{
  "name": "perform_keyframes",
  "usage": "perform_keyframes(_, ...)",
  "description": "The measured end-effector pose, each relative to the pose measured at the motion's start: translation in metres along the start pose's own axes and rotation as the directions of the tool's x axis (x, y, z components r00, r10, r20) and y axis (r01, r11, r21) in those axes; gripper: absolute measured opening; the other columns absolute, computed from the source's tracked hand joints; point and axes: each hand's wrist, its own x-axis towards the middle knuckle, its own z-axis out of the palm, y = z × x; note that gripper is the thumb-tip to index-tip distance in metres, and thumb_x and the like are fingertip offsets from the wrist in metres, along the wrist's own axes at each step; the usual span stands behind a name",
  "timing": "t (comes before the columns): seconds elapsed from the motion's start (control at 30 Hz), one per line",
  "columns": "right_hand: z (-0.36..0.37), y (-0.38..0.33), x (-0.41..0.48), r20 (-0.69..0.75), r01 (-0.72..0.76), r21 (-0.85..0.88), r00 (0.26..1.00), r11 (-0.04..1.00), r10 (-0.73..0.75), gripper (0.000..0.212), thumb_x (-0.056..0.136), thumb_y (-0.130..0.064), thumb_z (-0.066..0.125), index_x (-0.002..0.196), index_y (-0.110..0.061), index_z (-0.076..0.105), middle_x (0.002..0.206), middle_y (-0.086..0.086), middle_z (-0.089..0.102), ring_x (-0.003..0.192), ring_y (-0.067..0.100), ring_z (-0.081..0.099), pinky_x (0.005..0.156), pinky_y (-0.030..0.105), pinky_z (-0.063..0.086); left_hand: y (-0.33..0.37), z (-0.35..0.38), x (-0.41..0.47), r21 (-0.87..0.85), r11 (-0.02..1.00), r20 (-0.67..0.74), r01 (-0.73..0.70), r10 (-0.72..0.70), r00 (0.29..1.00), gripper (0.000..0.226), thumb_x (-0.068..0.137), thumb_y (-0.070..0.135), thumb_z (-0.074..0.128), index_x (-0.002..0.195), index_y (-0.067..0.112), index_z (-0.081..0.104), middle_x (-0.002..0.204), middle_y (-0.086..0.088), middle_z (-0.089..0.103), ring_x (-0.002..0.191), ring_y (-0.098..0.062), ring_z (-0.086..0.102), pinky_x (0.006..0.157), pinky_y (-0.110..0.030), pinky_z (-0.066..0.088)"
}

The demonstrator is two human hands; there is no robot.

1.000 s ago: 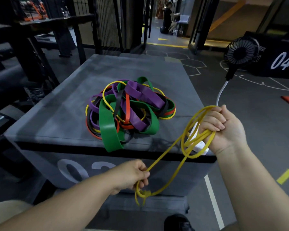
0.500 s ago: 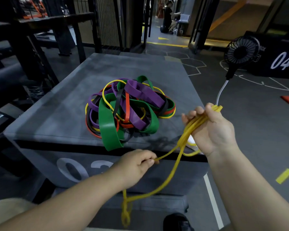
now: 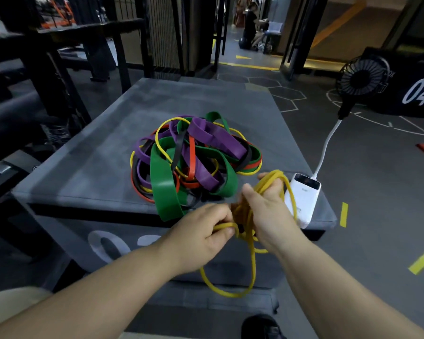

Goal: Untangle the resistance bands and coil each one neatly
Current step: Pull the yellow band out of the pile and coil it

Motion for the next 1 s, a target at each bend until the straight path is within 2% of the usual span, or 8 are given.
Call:
perform_keyframes(0.07,0.001,0.004,-0.001,0.024,0.035,-0.194,0.999,0.98,-0.03,0.026,0.096,-0.023,0.056,0.095,-0.032,0.032,0.079,0.003,0.054,0.073,0.02,0.059,0.075,0.047,0.056,-0.002,0.001,0.0,-0.021,0.999,-0.065,0.046,-0.047,0.997,0.028,0.088,0.026,0.063,0.072,0.033,0.041,0.066,0.009,0.046,0.065,-0.005,0.047,0.055,-0.016,0.031)
perform_keyframes(0.2,0.004,0.004,-0.001,0.08,0.111,-0.316,0.993,0.942,-0.09,0.029,0.095,-0.02,0.058,0.101,-0.029,0.03,0.077,-0.002,0.047,0.07,0.013,0.05,0.072,0.033,0.044,-0.001,0.002,0.001,-0.067,0.99,-0.146,0.122,-0.131,0.981,0.039,0.076,0.036,0.076,0.076,0.027,0.037,0.06,0.007,0.044,0.053,-0.008,0.042,0.05,-0.021,0.033)
perform_keyframes(0.3,0.003,0.004,-0.002,0.111,0.1,-0.342,0.992,0.934,-0.066,0.027,0.095,-0.025,0.058,0.102,-0.031,0.033,0.075,-0.006,0.045,0.068,0.01,0.048,0.072,0.033,0.042,-0.003,0.0,0.003,-0.134,0.973,-0.101,0.189,-0.204,0.974,0.045,0.07,0.036,0.081,0.072,0.027,0.037,0.057,0.01,0.041,0.051,-0.005,0.036,0.05,-0.021,0.032)
perform_keyframes(0.47,-0.004,-0.007,-0.003,0.143,0.082,-0.462,0.99,0.883,-0.017,0.025,0.096,-0.028,0.057,0.094,-0.022,0.034,0.071,-0.003,0.043,0.055,0.005,0.041,0.05,0.016,0.036,-0.001,-0.002,0.003,-0.311,0.921,0.002,0.236,-0.247,0.969,0.032,0.075,0.021,0.08,0.08,0.021,0.048,0.069,0.01,0.048,0.061,-0.003,0.044,0.06,-0.024,0.043)
perform_keyframes(0.6,-0.01,-0.015,-0.001,0.166,-0.151,-0.115,0.972,0.982,0.169,0.017,0.1,-0.018,0.05,0.104,-0.018,0.034,0.068,0.004,0.044,0.04,0.008,0.031,0.038,0.02,0.024,-0.005,-0.008,0.006,-0.411,0.853,0.138,0.321,-0.29,0.947,0.022,0.082,0.01,0.074,0.088,0.015,0.054,0.074,0.004,0.054,0.063,-0.006,0.051,0.06,-0.022,0.045)
perform_keyframes(0.77,-0.035,-0.028,0.013,0.107,-0.195,0.09,0.977,0.977,0.185,0.012,0.102,-0.017,0.046,0.097,-0.023,0.037,0.061,-0.003,0.043,0.04,0.004,0.026,0.037,0.013,0.018,-0.016,-0.013,0.002,-0.208,0.856,0.31,0.472,-0.4,0.862,0.02,0.09,0.028,0.065,0.079,0.013,0.057,0.066,0.001,0.06,0.059,-0.009,0.055,0.064,-0.026,0.046)
perform_keyframes(0.9,-0.046,-0.028,0.017,0.067,-0.163,0.152,0.986,0.975,0.154,0.015,0.103,-0.014,0.044,0.093,-0.023,0.036,0.061,-0.001,0.041,0.037,0.004,0.028,0.036,0.013,0.021,-0.014,-0.019,0.007,-0.199,0.894,0.261,0.401,-0.346,0.901,0.008,0.097,0.018,0.053,0.089,0.021,0.051,0.073,0.006,0.06,0.062,-0.001,0.054,0.063,-0.016,0.046)
perform_keyframes(1.0,-0.047,-0.024,0.018,0.095,-0.101,0.179,0.992,0.979,0.085,0.014,0.103,-0.009,0.042,0.094,-0.02,0.039,0.06,0.001,0.042,0.047,0.012,0.046,0.048,0.023,0.044,-0.011,-0.023,0.009,-0.238,0.93,0.146,0.28,-0.25,0.957,0.013,0.097,0.012,0.05,0.088,0.021,0.051,0.066,0.01,0.055,0.057,0.001,0.048,0.059,-0.016,0.043)
